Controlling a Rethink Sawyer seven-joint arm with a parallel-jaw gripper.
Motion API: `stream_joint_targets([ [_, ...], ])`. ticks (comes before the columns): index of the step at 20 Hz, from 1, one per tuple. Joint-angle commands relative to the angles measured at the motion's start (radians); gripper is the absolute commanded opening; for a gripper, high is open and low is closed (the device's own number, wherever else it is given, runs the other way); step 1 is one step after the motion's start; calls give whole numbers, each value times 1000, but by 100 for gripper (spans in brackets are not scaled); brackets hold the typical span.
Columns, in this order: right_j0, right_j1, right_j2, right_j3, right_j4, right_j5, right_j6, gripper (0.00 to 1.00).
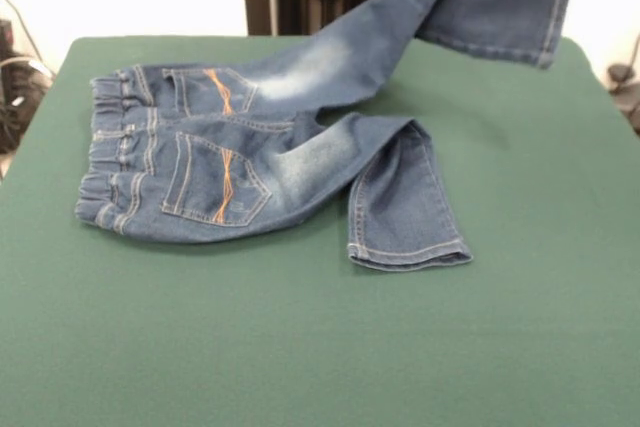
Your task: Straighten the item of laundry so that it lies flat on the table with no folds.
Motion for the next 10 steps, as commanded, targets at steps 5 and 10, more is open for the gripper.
stream_joint_targets([
  [5, -25, 108, 222, 67, 65, -224, 110, 0],
  [10, -17, 138, 263, 79, 86, -315, 141, 0],
])
